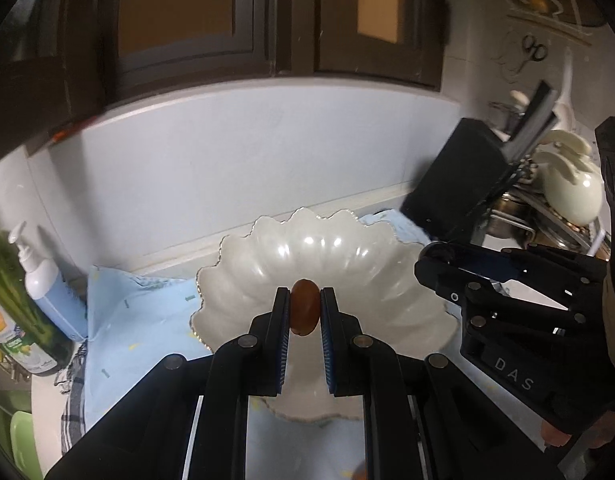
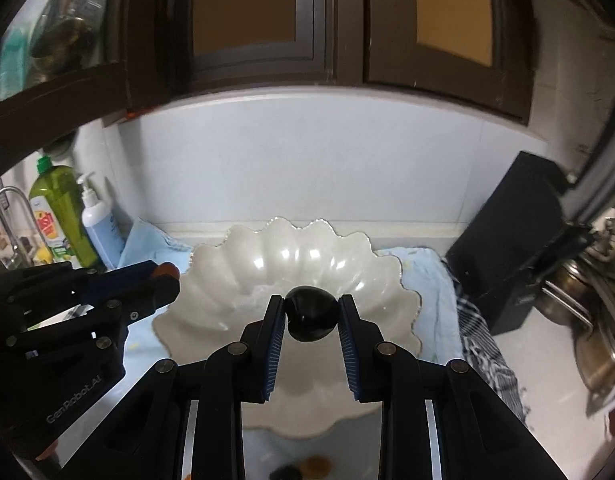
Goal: Organize fruits
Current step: 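Carry both fruits over the white scalloped bowl and open both tools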
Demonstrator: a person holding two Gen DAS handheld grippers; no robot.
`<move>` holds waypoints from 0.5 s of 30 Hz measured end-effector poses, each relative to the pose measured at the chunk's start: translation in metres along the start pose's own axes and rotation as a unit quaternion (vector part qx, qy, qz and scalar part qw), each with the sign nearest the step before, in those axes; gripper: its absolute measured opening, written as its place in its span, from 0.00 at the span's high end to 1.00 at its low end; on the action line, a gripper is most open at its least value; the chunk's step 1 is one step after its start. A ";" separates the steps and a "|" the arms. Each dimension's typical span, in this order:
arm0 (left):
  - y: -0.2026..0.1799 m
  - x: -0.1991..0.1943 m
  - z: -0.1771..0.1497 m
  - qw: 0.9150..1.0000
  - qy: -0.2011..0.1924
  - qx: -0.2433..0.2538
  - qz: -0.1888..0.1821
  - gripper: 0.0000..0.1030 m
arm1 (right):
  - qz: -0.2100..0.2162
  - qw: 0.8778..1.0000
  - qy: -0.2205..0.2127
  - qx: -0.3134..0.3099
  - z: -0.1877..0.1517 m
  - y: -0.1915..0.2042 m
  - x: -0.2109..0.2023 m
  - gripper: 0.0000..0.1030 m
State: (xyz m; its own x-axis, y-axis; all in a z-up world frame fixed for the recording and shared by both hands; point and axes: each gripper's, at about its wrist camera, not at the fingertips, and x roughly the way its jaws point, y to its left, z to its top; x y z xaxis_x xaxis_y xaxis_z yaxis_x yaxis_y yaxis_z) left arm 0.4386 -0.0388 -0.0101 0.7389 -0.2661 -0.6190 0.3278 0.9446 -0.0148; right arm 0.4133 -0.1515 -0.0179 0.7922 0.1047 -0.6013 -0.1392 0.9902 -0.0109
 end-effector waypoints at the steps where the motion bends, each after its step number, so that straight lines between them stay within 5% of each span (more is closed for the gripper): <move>1: 0.002 0.009 0.003 1.000 0.008 -0.002 0.003 0.84 | 0.005 1.000 0.006 0.000 0.002 -0.002 0.008 0.72; 15: 0.017 0.096 0.025 0.995 0.095 -0.037 -0.006 0.84 | 0.030 0.995 0.095 0.003 0.020 -0.025 0.099 0.72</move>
State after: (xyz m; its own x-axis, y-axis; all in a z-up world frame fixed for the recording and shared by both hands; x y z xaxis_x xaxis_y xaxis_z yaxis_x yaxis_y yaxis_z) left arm 0.5299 -0.0527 -0.0499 0.6079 -0.2429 -0.7559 0.2870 0.9549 -0.0760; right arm 0.5070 -0.1645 -0.0611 0.6556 0.1442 -0.7412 -0.1790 0.9833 0.0330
